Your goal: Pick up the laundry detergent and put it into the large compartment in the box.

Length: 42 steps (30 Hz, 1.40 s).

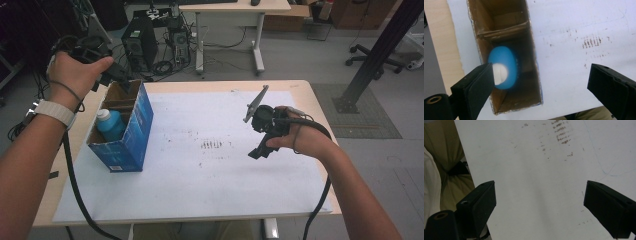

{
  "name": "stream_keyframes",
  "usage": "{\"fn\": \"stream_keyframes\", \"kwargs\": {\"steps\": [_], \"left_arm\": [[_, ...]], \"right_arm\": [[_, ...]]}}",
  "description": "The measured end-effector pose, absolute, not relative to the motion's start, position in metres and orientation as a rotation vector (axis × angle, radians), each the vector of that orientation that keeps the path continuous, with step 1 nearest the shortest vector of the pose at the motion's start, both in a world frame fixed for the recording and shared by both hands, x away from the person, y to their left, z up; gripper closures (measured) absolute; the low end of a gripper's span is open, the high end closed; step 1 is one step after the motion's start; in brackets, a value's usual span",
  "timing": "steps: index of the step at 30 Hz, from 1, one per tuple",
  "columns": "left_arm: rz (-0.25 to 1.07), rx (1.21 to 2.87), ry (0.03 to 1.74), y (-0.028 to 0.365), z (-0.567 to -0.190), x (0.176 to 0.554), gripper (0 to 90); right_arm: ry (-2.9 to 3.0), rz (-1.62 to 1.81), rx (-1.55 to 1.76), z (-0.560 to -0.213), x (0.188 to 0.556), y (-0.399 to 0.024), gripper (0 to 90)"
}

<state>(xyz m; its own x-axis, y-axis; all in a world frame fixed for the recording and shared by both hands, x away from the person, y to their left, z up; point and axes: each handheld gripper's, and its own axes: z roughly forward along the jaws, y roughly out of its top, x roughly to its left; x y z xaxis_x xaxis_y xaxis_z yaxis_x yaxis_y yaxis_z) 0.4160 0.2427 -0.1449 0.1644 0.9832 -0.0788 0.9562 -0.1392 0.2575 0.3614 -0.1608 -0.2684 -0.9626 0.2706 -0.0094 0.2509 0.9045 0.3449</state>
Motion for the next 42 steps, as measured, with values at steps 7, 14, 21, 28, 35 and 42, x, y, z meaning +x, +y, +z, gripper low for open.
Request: {"fn": "stream_keyframes", "kwargs": {"steps": [7, 14, 21, 28, 35, 42], "left_arm": [[0.142, 2.21, 1.879, 0.226, -0.135, 0.418, 7.5], [0.162, 2.228, 1.864, 0.21, -0.124, 0.42, 7.5], [0.164, 2.234, 1.845, 0.194, -0.119, 0.424, 7.7], [0.163, 2.252, 1.834, 0.174, -0.124, 0.428, 7.8], [0.16, 2.28, 1.82, 0.155, -0.13, 0.431, 8.2], [0.164, 2.297, 1.817, 0.146, -0.134, 0.433, 8.3]], "right_arm": [[3.009, 0.534, 0.41, -0.267, 0.361, -0.16, 10.8], [3.006, 0.532, 0.414, -0.266, 0.36, -0.16, 10.9], [3.006, 0.532, 0.414, -0.266, 0.36, -0.159, 10.9], [3.003, 0.539, 0.413, -0.266, 0.36, -0.159, 10.9], [3.006, 0.543, 0.42, -0.268, 0.36, -0.16, 10.9], [3.006, 0.545, 0.418, -0.268, 0.36, -0.159, 10.8]]}}
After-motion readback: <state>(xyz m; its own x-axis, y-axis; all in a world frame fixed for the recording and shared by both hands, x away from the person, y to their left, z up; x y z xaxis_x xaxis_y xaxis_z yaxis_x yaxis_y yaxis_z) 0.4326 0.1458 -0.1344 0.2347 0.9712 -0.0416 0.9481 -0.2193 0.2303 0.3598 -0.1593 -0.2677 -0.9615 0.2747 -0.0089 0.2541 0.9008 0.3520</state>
